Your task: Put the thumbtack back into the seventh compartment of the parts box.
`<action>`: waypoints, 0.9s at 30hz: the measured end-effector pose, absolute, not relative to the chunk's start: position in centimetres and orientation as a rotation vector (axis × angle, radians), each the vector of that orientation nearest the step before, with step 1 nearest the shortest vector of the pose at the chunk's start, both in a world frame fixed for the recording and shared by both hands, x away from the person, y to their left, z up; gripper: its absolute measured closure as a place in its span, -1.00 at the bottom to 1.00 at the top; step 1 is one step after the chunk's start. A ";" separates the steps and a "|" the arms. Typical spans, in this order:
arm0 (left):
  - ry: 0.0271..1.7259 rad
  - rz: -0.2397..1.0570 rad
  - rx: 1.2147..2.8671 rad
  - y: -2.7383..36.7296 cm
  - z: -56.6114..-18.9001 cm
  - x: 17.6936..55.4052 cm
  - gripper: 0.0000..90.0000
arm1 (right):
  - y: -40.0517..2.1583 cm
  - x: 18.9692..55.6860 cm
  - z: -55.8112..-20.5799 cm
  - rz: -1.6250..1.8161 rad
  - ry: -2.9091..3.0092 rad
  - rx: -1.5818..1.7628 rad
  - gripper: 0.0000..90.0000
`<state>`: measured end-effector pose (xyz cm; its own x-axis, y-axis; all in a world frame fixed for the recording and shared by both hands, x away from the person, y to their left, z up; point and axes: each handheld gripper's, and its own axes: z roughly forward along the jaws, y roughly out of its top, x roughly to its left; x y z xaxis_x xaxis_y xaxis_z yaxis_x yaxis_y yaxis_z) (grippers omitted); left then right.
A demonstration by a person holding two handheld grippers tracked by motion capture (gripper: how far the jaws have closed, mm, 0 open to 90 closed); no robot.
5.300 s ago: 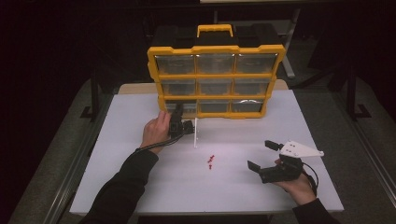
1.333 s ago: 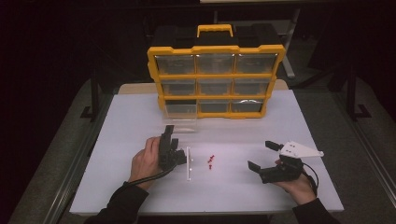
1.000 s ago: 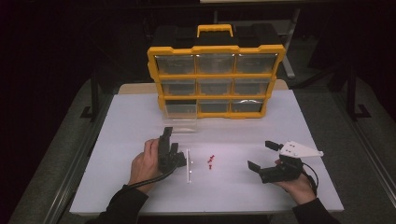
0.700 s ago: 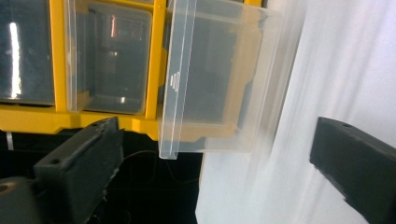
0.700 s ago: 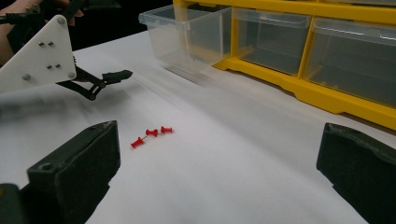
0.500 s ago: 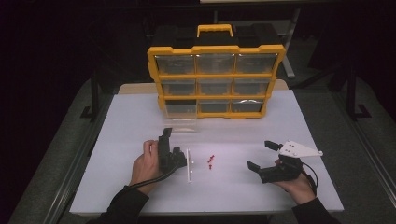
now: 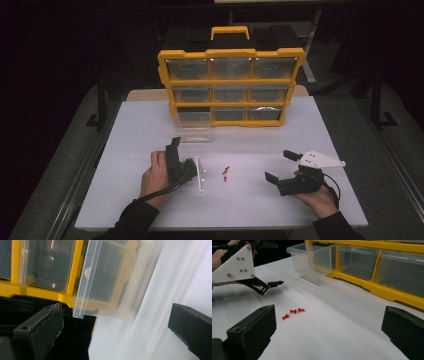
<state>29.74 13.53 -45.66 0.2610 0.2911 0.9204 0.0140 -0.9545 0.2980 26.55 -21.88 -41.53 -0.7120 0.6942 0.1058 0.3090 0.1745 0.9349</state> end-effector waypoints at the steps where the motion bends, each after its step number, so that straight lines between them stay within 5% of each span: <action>1: 0.305 1.745 2.294 13.6 -45.7 29.8 -1.00 | -21.9 26.6 -41.5 1.550 2.114 0.951 -1.00; 27: 0.630 1.562 2.250 15.1 -45.0 31.0 -1.00 | -21.7 26.6 -41.6 1.547 2.123 0.955 -1.00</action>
<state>30.98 15.13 -45.02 0.3011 0.5296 0.7930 0.1687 -0.8481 0.5023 26.57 -21.73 -41.58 -0.7141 0.6914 0.1094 0.3159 0.1788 0.9318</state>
